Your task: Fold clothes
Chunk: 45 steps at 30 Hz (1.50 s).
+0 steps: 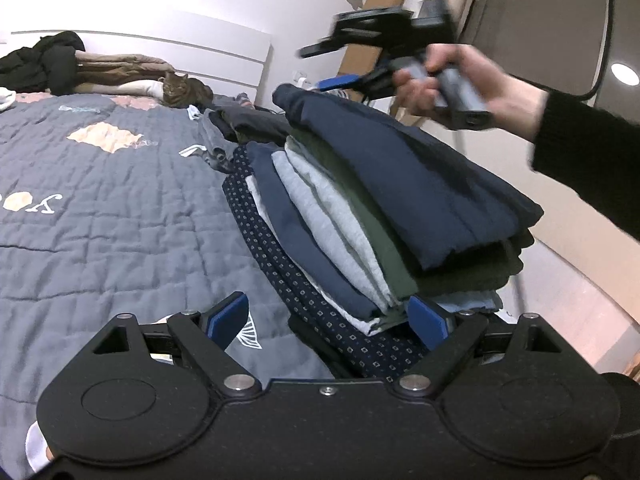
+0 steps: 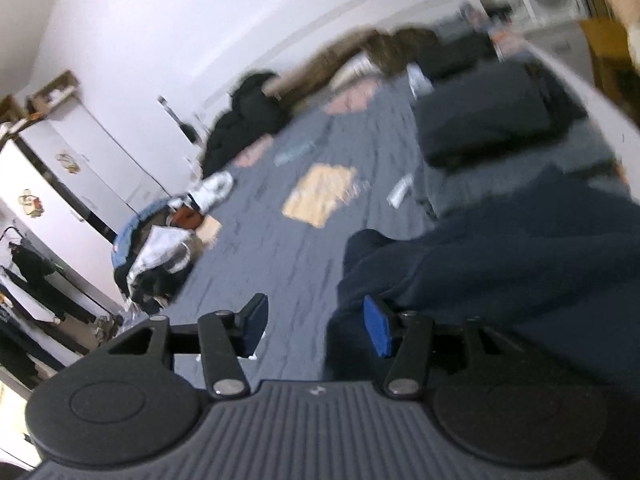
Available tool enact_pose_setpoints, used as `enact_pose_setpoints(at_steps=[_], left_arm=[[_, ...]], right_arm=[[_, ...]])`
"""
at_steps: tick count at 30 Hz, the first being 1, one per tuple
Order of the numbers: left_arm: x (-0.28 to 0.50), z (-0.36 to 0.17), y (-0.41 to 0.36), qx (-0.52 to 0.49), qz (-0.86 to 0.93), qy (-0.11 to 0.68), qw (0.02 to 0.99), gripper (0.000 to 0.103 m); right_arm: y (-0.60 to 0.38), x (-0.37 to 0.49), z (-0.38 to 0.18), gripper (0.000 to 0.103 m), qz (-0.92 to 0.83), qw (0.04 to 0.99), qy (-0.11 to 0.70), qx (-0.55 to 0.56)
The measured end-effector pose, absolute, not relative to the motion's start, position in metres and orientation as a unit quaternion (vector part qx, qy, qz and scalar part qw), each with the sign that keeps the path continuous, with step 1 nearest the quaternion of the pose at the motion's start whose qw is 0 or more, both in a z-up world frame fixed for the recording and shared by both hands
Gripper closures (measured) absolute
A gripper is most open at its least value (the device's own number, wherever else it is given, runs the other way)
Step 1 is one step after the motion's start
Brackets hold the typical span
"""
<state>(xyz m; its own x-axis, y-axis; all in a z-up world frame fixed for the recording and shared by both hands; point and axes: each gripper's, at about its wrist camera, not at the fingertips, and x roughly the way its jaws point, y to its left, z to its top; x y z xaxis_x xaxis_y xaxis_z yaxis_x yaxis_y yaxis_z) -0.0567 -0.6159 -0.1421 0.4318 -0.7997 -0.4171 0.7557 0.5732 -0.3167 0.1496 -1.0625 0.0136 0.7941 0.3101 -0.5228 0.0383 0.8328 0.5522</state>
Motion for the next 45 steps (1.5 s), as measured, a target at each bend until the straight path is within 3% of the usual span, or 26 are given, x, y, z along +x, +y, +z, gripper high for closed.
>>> enact_pose_setpoints(at_steps=[3, 8, 11, 17, 27, 32, 37, 45], left_arm=[[-0.056, -0.142, -0.614, -0.047, -0.455, 0.268, 0.848, 0.017], [-0.058, -0.141, -0.611, -0.048, -0.435, 0.257, 0.862, 0.017], [-0.062, -0.137, -0.609, -0.045, -0.412, 0.251, 0.875, 0.011], [-0.078, -0.125, -0.611, -0.036, -0.388, 0.231, 0.891, 0.011], [-0.083, -0.115, -0.634, -0.046, -0.412, 0.236, 0.879, 0.010], [-0.056, -0.087, -0.654, -0.107, -0.468, 0.243, 0.843, 0.010], [-0.011, -0.070, -0.705, -0.164, -0.575, 0.293, 0.746, 0.010], [0.050, -0.103, -0.779, -0.205, -0.634, 0.389, 0.636, 0.004]], right_arm=[[-1.052, 0.112, 0.032, 0.047, 0.047, 0.927, 0.279, 0.248], [-1.028, 0.036, 0.043, 0.031, -0.055, 0.959, 0.235, 0.152], [-1.014, -0.004, 0.033, 0.025, -0.088, 0.963, 0.218, 0.133], [-0.995, -0.042, 0.006, 0.016, -0.132, 0.961, 0.229, 0.079], [-1.002, -0.057, -0.004, 0.015, -0.093, 0.967, 0.214, 0.104], [-1.036, -0.075, -0.006, 0.013, -0.066, 0.966, 0.204, 0.144], [-1.086, -0.095, -0.013, 0.011, -0.051, 0.958, 0.207, 0.194], [-1.110, -0.103, -0.027, 0.011, -0.019, 0.960, 0.206, 0.190]])
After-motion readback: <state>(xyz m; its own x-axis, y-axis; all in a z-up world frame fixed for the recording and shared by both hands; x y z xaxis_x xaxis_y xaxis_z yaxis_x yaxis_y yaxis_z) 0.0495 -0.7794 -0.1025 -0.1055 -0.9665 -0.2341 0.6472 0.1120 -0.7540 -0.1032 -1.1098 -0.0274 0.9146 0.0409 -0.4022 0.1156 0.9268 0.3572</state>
